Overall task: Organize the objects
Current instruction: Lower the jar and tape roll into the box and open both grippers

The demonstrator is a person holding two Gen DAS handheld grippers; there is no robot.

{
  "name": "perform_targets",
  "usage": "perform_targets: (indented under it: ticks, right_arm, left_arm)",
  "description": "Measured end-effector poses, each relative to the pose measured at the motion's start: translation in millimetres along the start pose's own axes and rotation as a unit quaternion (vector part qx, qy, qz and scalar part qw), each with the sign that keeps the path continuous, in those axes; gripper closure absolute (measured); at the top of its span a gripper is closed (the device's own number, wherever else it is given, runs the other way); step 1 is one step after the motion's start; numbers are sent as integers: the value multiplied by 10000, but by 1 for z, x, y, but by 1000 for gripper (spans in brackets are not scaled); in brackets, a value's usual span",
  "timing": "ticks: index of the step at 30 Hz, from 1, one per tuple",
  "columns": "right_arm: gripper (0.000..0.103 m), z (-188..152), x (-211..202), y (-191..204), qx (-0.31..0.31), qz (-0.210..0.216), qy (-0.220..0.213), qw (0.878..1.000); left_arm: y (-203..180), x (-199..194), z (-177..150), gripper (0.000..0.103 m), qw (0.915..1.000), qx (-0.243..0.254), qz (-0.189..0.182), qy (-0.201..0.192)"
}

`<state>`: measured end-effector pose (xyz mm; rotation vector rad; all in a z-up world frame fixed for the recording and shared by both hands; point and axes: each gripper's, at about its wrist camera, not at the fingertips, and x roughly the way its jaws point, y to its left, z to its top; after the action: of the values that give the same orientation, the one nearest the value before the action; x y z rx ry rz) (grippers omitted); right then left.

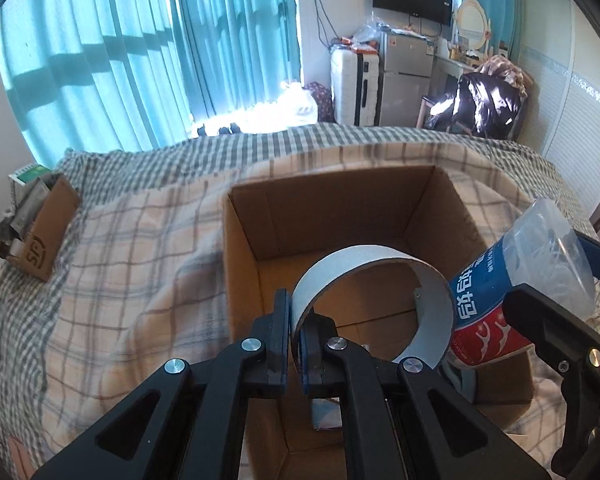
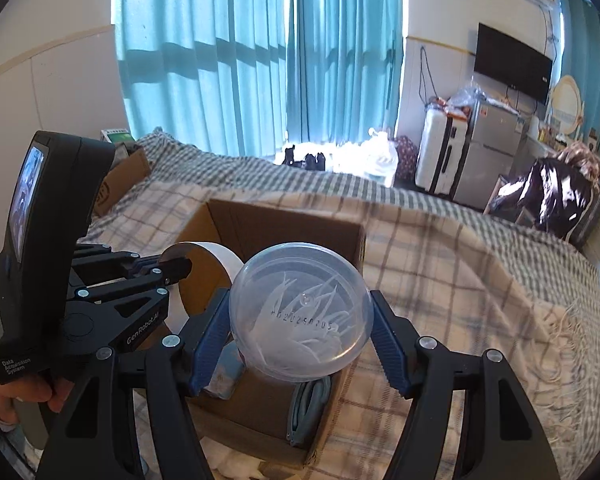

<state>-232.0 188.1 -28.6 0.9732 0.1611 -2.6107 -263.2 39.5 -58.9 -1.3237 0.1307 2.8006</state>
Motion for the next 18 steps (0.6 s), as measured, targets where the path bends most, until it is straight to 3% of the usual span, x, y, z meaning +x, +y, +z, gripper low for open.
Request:
perform_targets:
  ticks: [3, 5, 9, 10, 14, 18]
  right_arm:
    - [37, -3, 1, -10, 247, 78, -59, 9996]
    - [28, 2, -7, -15, 327, -55, -171, 9993]
    - [24, 10, -35, -19, 402, -169, -321, 9985]
    - [24, 10, -43, -19, 401, -224, -326, 9984]
    - [18, 9, -75, -16, 381, -364, -339, 9980]
    - [18, 4, -110, -16, 423, -523, -337, 9972]
  left_arm:
    - [-5, 5, -8, 97, 9998, 108, -166, 52]
    - [-11, 2, -10, 83, 9997, 249, -37, 62]
    - [-13, -13, -14, 33, 9994, 247, -201, 131]
    - [-12, -19, -14, 28, 9995, 192, -243, 75]
    - [-10, -43, -12, 25, 9993, 124, -325, 142]
    - [-9, -79, -15, 21, 9994, 147, -301, -88]
